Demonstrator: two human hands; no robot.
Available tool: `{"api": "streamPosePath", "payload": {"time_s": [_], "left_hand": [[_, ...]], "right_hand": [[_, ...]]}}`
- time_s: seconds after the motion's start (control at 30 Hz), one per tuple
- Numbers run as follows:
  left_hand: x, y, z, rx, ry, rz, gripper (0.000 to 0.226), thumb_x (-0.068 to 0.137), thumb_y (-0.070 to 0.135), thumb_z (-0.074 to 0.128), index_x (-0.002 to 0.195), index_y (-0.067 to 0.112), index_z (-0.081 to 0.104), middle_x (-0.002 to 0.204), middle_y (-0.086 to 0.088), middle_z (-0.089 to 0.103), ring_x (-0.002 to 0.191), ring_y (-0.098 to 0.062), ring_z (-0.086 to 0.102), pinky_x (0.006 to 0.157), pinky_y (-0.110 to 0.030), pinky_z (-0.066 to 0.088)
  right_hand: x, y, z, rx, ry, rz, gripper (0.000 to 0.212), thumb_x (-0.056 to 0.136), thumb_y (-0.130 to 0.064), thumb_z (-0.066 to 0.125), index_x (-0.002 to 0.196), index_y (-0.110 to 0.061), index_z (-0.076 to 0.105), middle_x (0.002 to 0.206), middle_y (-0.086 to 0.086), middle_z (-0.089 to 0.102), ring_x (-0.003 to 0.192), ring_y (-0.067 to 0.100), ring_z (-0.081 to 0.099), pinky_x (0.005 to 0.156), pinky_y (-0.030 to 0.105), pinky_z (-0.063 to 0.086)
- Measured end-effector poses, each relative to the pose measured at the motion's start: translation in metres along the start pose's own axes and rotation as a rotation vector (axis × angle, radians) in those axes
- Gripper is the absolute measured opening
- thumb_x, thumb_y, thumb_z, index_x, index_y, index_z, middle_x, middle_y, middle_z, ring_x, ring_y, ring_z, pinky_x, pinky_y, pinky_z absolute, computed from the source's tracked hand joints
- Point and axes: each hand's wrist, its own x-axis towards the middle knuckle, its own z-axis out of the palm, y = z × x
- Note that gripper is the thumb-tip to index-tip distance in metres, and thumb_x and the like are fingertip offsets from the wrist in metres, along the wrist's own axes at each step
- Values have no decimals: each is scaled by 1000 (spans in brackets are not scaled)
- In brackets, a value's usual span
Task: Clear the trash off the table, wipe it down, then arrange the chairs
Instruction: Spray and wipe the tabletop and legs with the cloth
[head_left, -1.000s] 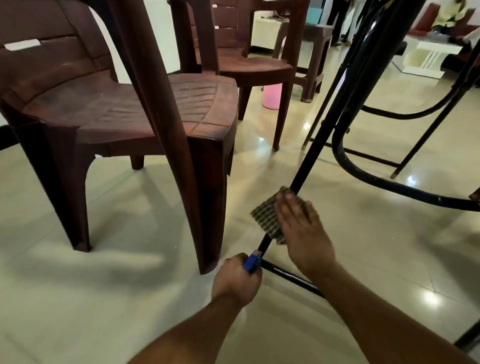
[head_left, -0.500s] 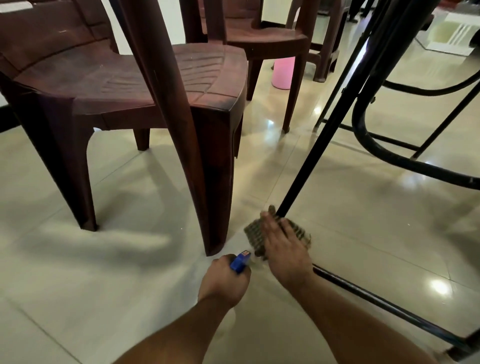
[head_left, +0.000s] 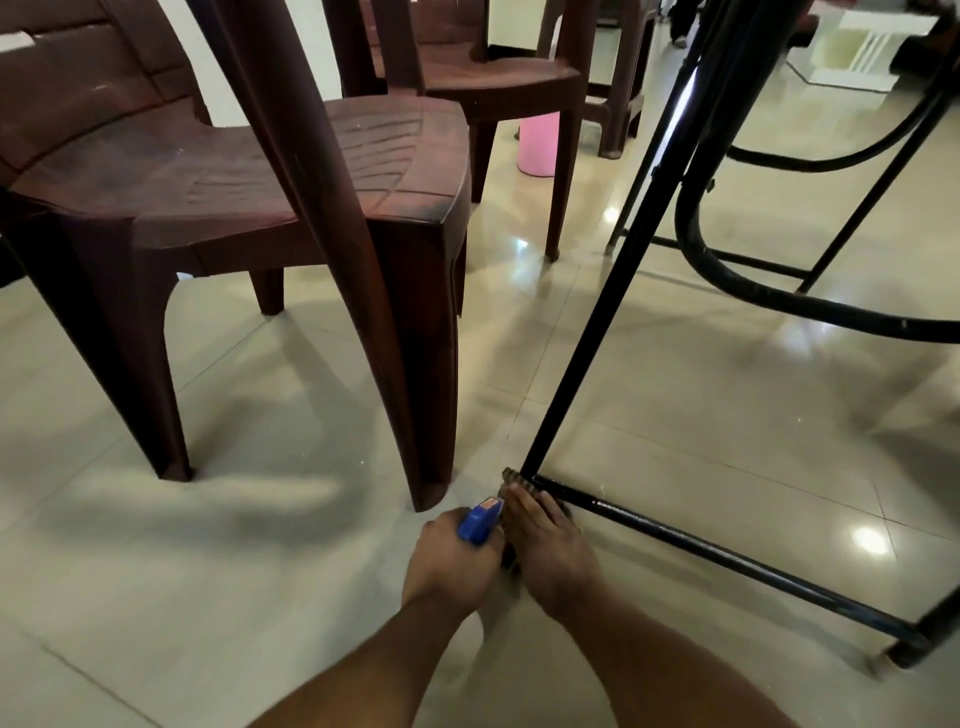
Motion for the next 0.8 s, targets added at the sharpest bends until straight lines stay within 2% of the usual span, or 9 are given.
{"api": "streamPosePath", "payload": {"time_s": [0.1,0.17,0.23,0.3,0.37,0.43,0.6,0.67,0.8], "left_hand": [[-1,1,-3,-42,-7,14,10,93,29,68,100,22,64,85,-2,68,80,-19,67,79,-33,61],[0,1,-5,-80,10,28,7,92,26,69,90,24,62,75,-1,65,70,-18,64,71,-33,59],[2,2,-10,-94,50,35,15,90,23,69,79,23,59,65,-2,60,59,-19,56,60,-33,52],[4,1,-14,-112,59,44,12,88,23,69,78,23,62,64,-4,62,56,-21,57,58,-37,52],[4,1,-17,-120,56,65,6,87,24,68,82,23,66,66,-4,65,57,-21,59,60,-40,55],[4,0,-19,-117,60,78,6,86,26,68,82,22,67,67,-5,66,58,-21,61,61,-42,57],[4,-2,-15,-71,38,89,9,90,26,69,83,23,65,67,-3,67,62,-24,65,61,-37,57],[3,-1,-9,-61,15,112,6,91,24,68,86,22,66,69,1,67,64,-18,65,63,-33,57],[7,3,16,31,-33,138,5,89,27,67,90,23,67,80,1,70,75,-16,68,75,-36,60]], "right_hand": [[-21,-34,20,377,123,263,62,102,-34,24,159,-26,2,164,-8,-9,153,14,-7,124,35,-4],[-18,-52,20,945,303,611,55,102,-24,46,154,-22,29,161,8,29,147,26,30,119,42,28],[2,-57,1,1459,446,838,28,100,-9,52,126,-21,53,127,17,61,116,35,60,94,44,51],[29,-61,-19,1871,430,938,13,103,-15,48,111,-15,58,104,15,68,94,30,67,82,41,55],[47,-69,-29,2150,316,968,29,102,-27,44,117,-9,61,104,12,71,99,28,68,92,40,54],[45,-73,-35,2110,275,940,34,98,-34,46,116,-8,59,104,12,67,98,25,65,88,34,53],[39,-51,-66,1872,-14,1077,52,104,-42,43,66,-11,58,55,6,57,61,22,51,62,33,47],[30,-47,-64,1826,27,1006,34,102,-30,52,82,-7,69,67,6,73,73,24,64,74,38,56],[-28,-29,-43,1953,106,1027,21,97,-14,57,107,-1,70,98,18,74,81,30,70,64,35,55]]}}
